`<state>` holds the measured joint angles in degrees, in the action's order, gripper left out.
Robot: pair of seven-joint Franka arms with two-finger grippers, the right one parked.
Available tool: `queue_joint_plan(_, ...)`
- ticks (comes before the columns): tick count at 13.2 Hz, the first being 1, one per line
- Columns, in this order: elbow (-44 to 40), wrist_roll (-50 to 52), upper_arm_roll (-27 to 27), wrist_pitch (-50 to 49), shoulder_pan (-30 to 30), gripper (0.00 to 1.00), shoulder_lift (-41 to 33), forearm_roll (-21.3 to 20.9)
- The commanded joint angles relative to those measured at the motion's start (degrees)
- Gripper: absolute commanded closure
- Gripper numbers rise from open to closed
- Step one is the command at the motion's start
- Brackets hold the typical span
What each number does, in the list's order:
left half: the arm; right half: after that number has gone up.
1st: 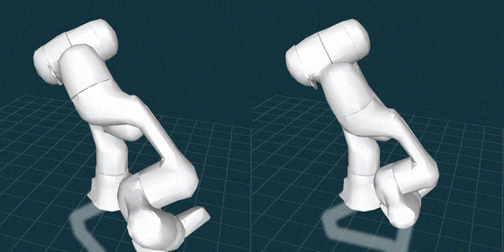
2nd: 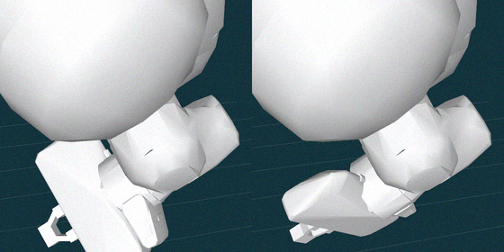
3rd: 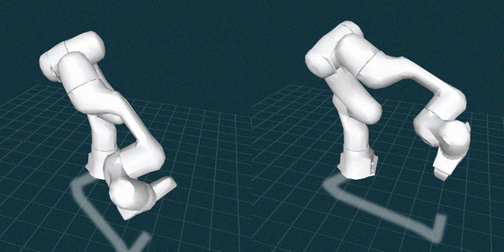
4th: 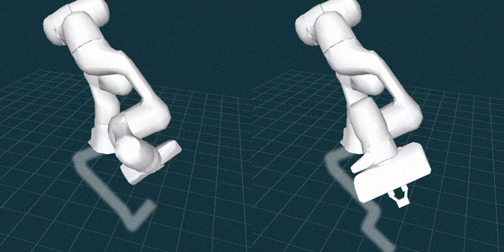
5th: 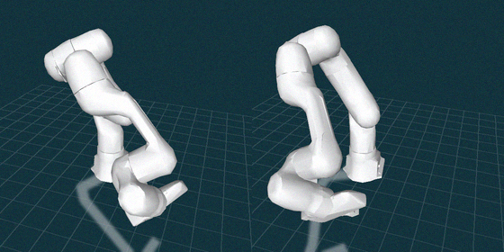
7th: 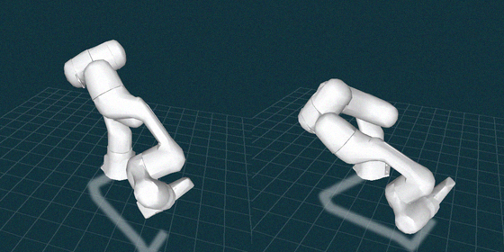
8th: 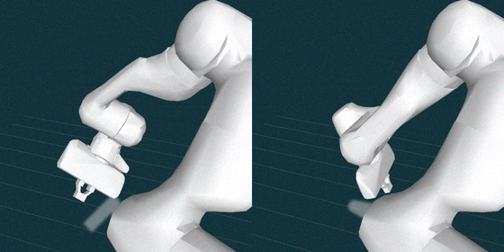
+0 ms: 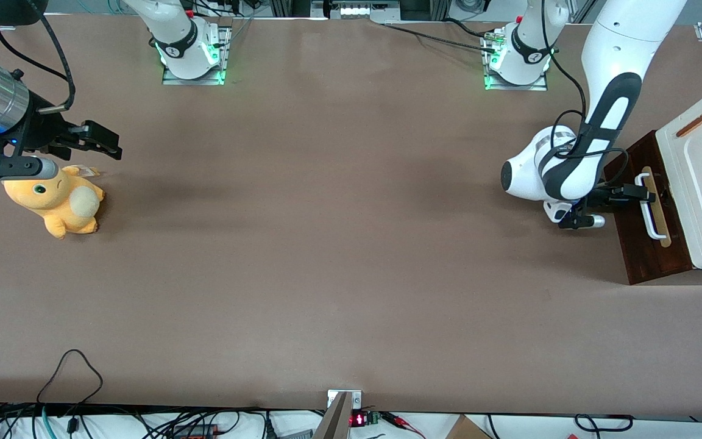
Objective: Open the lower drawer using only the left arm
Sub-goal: 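Close the left gripper around the white drawer handle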
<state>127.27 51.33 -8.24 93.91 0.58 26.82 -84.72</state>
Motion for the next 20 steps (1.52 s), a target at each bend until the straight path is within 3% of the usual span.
queue_joint_plan(1,0.44,0.96,1.73,-0.04,0.65,0.15,-0.1,-1.86)
queue_joint_plan(3,0.44,0.96,1.83,-0.04,0.65,0.16,-0.1,-2.56)
queue_joint_plan(8,0.52,1.05,1.83,0.04,0.65,0.49,-0.01,-2.56)
queue_joint_plan(13,0.79,1.05,1.92,0.22,0.65,0.61,-0.01,-2.56)
queue_joint_plan(17,0.79,1.05,2.26,0.31,0.65,0.62,-0.01,-2.56)
queue_joint_plan(20,0.79,1.05,2.27,0.31,0.65,0.72,-0.01,-2.56)
